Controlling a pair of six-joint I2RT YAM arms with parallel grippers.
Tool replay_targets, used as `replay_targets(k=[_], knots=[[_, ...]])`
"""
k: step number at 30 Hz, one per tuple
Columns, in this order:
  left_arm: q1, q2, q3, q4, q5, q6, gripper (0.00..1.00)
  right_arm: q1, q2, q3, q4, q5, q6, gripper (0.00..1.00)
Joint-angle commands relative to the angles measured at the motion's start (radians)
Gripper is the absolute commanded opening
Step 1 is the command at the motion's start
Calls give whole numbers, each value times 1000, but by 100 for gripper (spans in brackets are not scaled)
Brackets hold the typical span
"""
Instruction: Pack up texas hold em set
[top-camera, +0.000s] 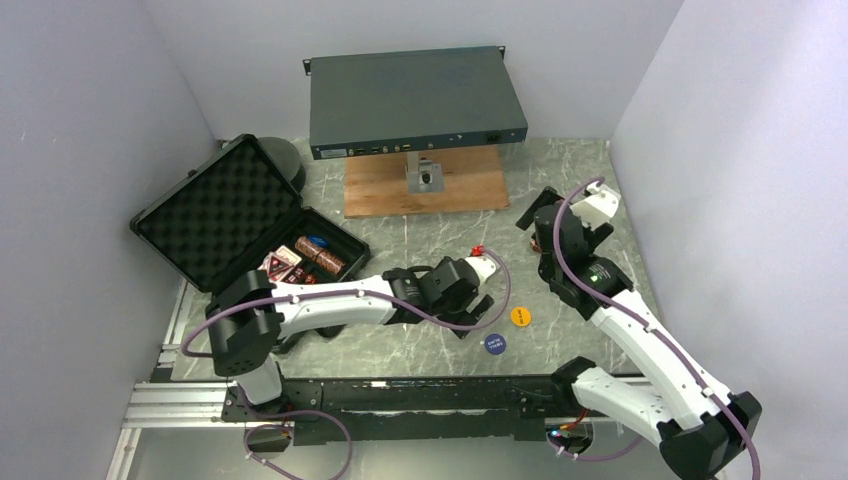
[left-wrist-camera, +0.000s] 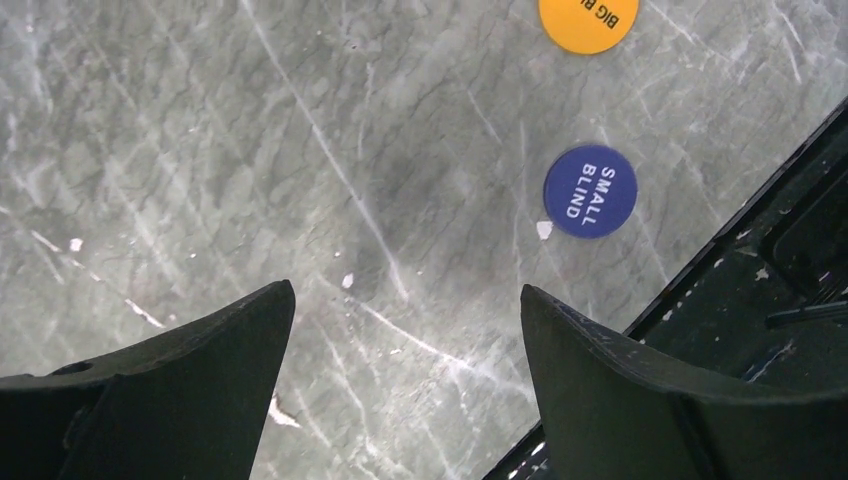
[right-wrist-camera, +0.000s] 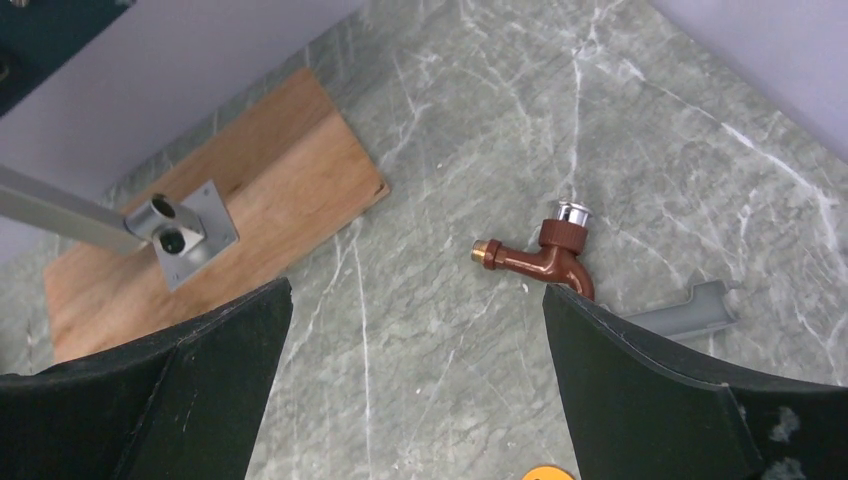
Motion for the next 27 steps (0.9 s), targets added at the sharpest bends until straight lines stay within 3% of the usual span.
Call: replay_targets(k=[1,19,27], knots=[[-29,56,76,64,-15,-32,89,-3,-65,-41,8,87,59,100],[-175,311,266,10,-125,-111,83,-3,-72,-62,44,104,28,100],[-185,387,326,4,-124,-131,80,-3,-93,-70,49,130,22,100]])
